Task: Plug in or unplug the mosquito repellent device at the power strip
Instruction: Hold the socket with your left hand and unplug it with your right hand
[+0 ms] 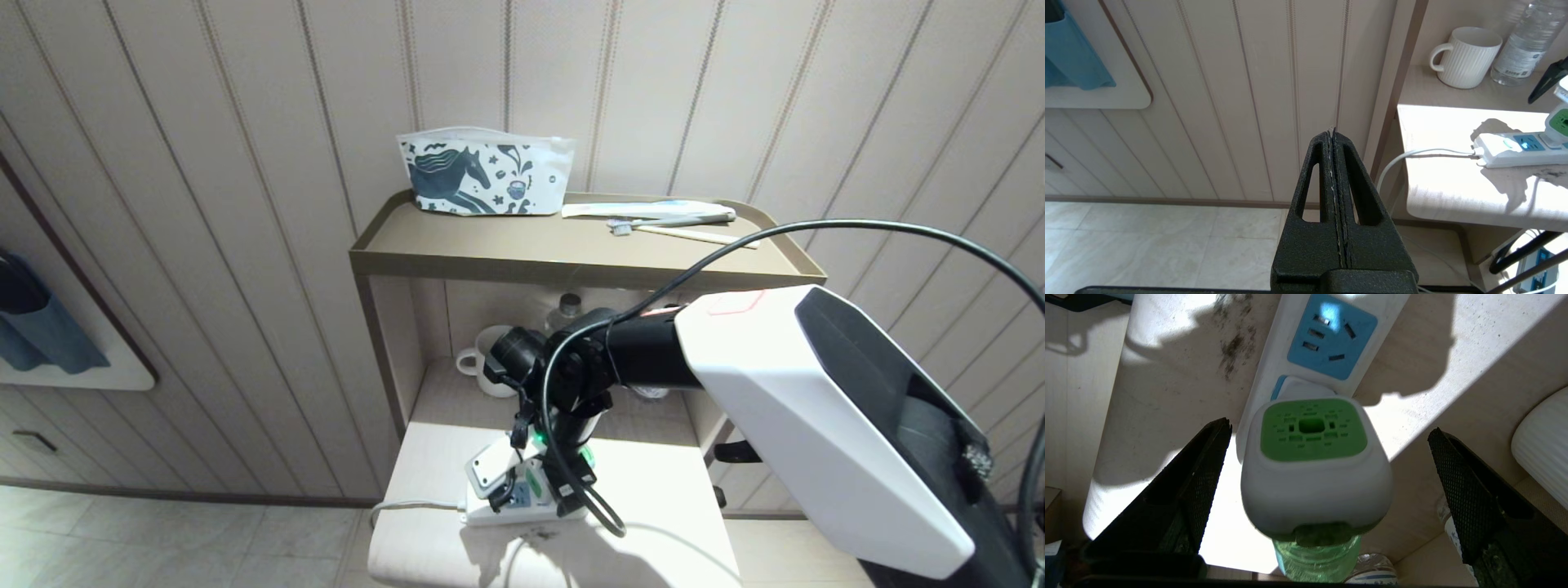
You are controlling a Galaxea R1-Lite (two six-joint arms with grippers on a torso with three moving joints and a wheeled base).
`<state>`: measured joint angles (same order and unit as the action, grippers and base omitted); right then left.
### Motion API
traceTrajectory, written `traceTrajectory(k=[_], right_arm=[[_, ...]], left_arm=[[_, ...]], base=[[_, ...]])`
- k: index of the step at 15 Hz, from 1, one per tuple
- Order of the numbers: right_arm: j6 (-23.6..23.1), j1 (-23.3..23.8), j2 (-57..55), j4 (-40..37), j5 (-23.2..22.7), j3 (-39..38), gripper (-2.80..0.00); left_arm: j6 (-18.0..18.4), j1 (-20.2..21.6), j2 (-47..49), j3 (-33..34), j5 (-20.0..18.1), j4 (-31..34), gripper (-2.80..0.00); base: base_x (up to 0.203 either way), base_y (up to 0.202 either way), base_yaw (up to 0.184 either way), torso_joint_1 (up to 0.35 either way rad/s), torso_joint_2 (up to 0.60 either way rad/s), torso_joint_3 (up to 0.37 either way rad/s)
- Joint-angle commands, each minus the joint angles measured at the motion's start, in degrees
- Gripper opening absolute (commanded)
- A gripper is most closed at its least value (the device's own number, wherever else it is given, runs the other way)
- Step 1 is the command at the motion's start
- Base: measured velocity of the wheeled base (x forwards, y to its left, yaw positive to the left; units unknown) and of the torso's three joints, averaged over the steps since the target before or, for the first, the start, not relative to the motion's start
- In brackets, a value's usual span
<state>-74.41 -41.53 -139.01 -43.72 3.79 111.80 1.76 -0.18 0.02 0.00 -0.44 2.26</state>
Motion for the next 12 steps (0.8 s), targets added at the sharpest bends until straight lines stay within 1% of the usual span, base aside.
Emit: traceTrajectory(k=[1,3,4,10,11,12], right_arm=[[-0.4,0.0,-0.5,0.0,0.1,0.0,0.0],[-0.1,0.0,-0.9,0.7,0.0,0.0,0.0],[0.0,0.0,-0.9,0.7,0.1,0.0,-2.8],[0.0,0.2,-0.9,0.9,0.3,-0.1,-2.8],[0.0,0.6,-0.9,0.9,0.2,-0.2,-2.8],[0.1,0.8,-0.7,0.8,0.1,-0.5,-2.8]], left_arm=[[0.0,0.0,0.0,0.0,0.0,0.0,-2.8],[0.0,0.0,0.0,0.0,0.0,0.0,-2.8],[0.0,0.0,0.0,0.0,0.0,0.0,-2.8],[0.6,0.1,0.0,0.0,0.1,-0.2,-2.8],[1.0,0.0,0.0,-0.2,0.5,0.4,-2.8],[2.0,0.0,0.6,-1.5,0.0,1.3,-2.8]], base=[[0.0,0.0,0.0,0.0,0.0,0.0],[0.0,0.0,0.0,0.0,0.0,0.0],[0.0,0.0,0.0,0.0,0.0,0.0],[0.0,0.0,0.0,0.0,0.0,0.0],[0.0,0.0,0.0,0.0,0.0,0.0],[0.0,0.0,0.0,0.0,0.0,0.0]])
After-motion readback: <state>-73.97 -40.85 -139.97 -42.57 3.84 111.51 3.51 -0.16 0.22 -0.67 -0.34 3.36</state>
